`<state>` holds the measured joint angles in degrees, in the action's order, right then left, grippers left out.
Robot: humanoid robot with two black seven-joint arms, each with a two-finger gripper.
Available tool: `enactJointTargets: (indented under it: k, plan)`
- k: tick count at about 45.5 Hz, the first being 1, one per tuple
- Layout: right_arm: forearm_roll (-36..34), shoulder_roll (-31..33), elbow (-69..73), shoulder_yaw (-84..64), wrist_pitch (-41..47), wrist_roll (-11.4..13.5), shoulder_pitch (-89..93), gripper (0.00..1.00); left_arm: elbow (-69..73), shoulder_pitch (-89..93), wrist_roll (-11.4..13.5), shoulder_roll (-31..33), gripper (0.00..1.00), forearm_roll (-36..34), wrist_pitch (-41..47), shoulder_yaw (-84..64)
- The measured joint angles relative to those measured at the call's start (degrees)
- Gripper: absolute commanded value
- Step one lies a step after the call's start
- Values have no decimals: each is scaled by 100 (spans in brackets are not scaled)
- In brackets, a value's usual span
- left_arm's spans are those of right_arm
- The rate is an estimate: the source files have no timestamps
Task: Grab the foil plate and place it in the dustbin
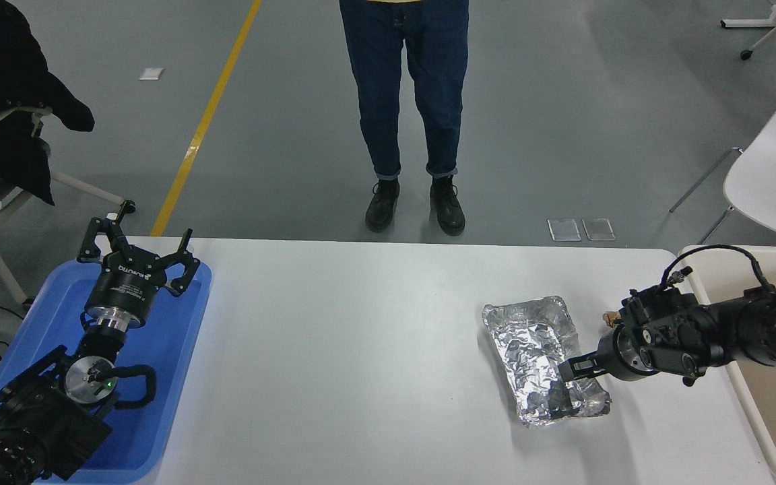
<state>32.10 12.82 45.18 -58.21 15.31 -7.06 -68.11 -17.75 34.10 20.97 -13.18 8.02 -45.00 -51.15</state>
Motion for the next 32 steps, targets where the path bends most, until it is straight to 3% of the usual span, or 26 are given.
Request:
enactJointTargets:
  k: [32]
  plan:
    - [-616,306,352,67,1190,-24,-430,0,0,0,-6,0,100,-2,0,0]
